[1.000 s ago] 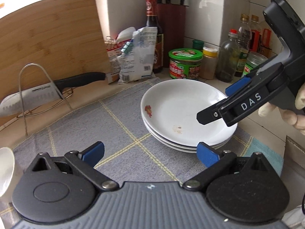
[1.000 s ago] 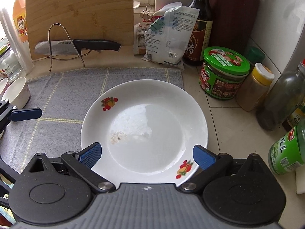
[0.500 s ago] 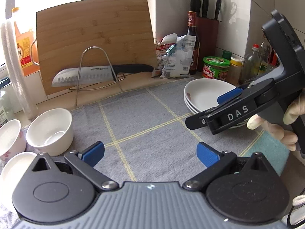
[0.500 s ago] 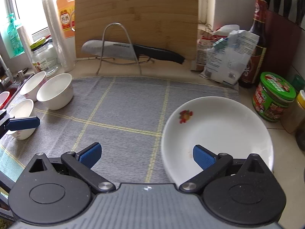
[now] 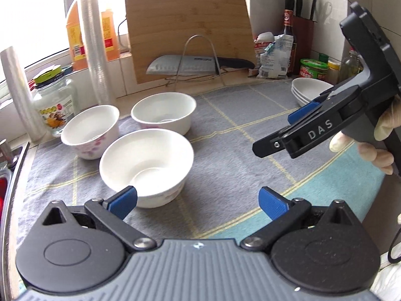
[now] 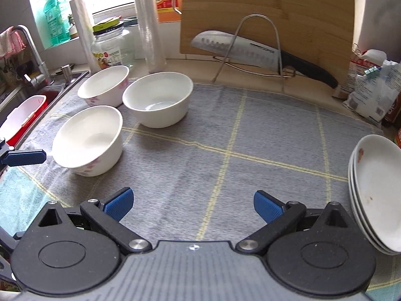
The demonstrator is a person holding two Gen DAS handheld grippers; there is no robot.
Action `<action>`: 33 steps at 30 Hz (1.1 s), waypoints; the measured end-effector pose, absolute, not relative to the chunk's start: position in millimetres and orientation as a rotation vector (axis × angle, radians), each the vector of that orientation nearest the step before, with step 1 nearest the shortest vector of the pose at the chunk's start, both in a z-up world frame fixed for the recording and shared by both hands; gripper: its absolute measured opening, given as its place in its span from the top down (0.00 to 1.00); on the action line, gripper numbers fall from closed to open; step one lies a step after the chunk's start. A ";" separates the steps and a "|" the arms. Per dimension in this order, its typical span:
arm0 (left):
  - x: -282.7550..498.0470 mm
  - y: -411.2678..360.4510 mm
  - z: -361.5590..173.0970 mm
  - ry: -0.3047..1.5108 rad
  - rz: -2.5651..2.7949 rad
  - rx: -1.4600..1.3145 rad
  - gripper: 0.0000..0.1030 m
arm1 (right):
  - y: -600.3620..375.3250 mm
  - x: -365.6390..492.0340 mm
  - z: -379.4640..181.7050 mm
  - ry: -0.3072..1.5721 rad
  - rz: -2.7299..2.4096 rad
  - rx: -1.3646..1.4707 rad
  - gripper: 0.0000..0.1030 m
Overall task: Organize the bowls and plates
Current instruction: 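Move the right tool over to the white bowls on the towel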
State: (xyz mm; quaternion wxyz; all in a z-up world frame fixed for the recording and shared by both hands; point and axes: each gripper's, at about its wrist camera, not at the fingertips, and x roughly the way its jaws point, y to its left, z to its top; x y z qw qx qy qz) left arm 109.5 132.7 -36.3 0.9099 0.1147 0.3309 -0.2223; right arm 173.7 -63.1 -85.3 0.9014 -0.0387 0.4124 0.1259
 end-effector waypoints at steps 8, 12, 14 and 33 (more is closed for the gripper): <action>121.7 170.0 -61.0 0.682 -0.397 0.235 0.01 | -21.2 175.7 -84.2 0.840 0.345 -0.087 0.00; 131.4 173.9 -68.2 0.657 -0.384 0.233 0.01 | -8.7 182.2 -86.0 0.839 0.383 -0.075 0.00; 135.8 172.9 -71.3 0.647 -0.382 0.244 0.01 | -4.0 186.4 -87.5 0.840 0.397 -0.069 0.00; 158.3 169.9 -78.4 0.616 -0.439 0.239 0.01 | 30.5 233.2 -94.3 0.860 0.556 -0.035 0.00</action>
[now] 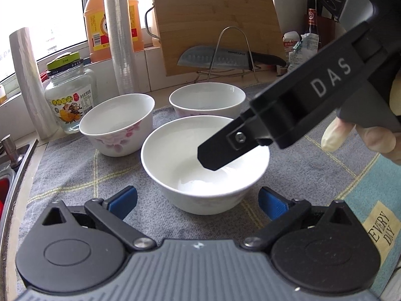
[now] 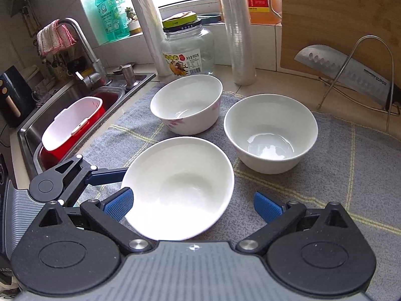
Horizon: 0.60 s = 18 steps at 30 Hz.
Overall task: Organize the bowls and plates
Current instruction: 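Grasp the rim of the plain white bowl with the right tool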
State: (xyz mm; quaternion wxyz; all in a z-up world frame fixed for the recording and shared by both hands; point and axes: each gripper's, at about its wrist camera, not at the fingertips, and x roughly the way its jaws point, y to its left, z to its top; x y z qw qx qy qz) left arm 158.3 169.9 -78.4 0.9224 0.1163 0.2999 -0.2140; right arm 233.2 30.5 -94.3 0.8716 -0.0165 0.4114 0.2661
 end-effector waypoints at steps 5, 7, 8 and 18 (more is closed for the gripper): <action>160.5 170.2 -76.9 0.606 -0.469 0.232 0.04 | 35.8 240.3 -96.0 0.866 0.582 -0.029 0.00; 161.1 170.1 -75.7 0.601 -0.480 0.227 0.07 | 38.1 242.4 -96.6 0.866 0.588 -0.034 0.00; 161.2 169.6 -75.0 0.599 -0.483 0.227 0.08 | 39.1 243.1 -96.6 0.865 0.591 -0.036 0.00; 161.3 170.4 -74.4 0.588 -0.491 0.221 0.12 | 44.5 247.6 -95.6 0.856 0.633 -0.051 0.00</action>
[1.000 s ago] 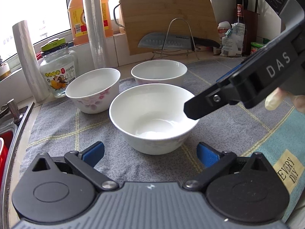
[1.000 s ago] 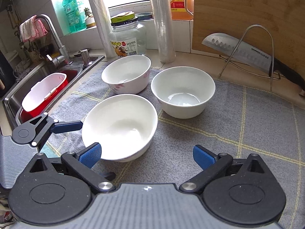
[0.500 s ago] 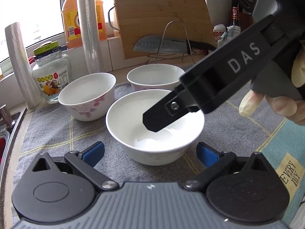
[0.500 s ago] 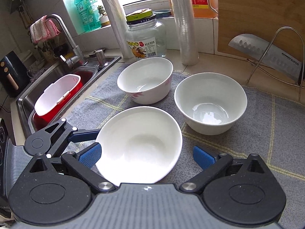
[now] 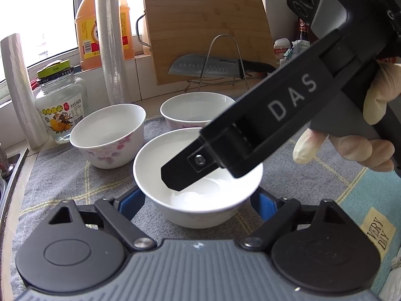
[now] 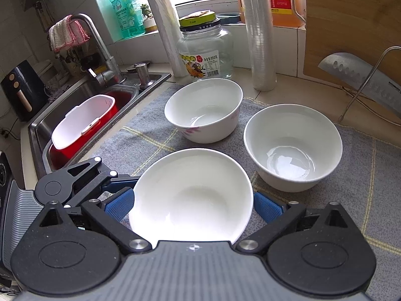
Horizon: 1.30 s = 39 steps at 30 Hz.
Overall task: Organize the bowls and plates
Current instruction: 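Grasp the rim of the plain white bowl with the right tool, then lift the white bowl with the right tool and carry it toward the plate stack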
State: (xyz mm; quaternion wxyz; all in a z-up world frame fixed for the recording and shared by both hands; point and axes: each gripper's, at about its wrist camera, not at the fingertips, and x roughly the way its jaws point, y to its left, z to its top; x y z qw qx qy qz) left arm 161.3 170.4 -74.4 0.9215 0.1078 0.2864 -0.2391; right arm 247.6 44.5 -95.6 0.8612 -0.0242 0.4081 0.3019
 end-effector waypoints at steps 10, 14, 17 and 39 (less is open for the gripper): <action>161.1 171.2 -74.8 0.584 -0.495 0.220 0.12 | 41.5 253.1 -97.4 0.878 0.638 -0.014 0.05; 161.3 171.2 -74.6 0.584 -0.495 0.222 0.12 | 35.8 256.5 -96.7 0.894 0.627 0.038 0.10; 161.2 170.5 -74.3 0.586 -0.494 0.224 0.12 | 31.5 257.1 -96.2 0.898 0.614 0.056 0.15; 142.6 151.8 -48.0 0.595 -0.594 0.284 0.12 | 7.7 220.6 -76.1 0.884 0.540 0.106 0.18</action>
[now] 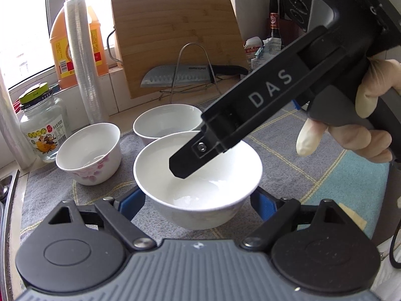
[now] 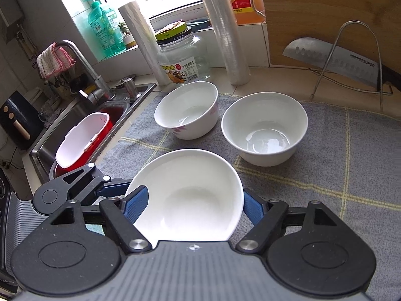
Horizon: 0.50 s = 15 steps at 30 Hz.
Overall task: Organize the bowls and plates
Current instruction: 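Lift the white bowl with the right tool and carry it toward the plate stack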
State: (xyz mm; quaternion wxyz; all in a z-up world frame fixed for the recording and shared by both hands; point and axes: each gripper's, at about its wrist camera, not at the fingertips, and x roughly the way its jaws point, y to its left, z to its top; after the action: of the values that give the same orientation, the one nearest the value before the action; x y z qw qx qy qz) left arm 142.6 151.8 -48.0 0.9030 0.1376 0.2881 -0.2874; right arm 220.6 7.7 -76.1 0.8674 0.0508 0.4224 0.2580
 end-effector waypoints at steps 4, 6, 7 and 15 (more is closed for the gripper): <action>140.1 140.8 -47.1 0.602 -0.645 0.294 0.12 | -4.5 207.4 -74.0 0.877 0.501 0.108 0.18; 139.3 133.3 -47.0 0.599 -0.674 0.299 0.12 | -13.4 200.5 -73.4 0.873 0.472 0.118 0.18; 139.1 129.2 -47.0 0.598 -0.689 0.301 0.12 | -18.4 197.3 -73.2 0.871 0.457 0.123 0.18; 144.0 93.9 -49.9 0.586 -0.806 0.322 0.12 | -58.1 178.0 -72.8 0.854 0.338 0.163 0.18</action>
State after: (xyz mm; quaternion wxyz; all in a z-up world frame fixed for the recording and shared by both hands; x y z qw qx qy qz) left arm 144.0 93.9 -49.9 0.8660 0.1540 0.2799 -0.3847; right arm 178.0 -58.1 -72.8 0.8932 0.0788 0.4115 0.1631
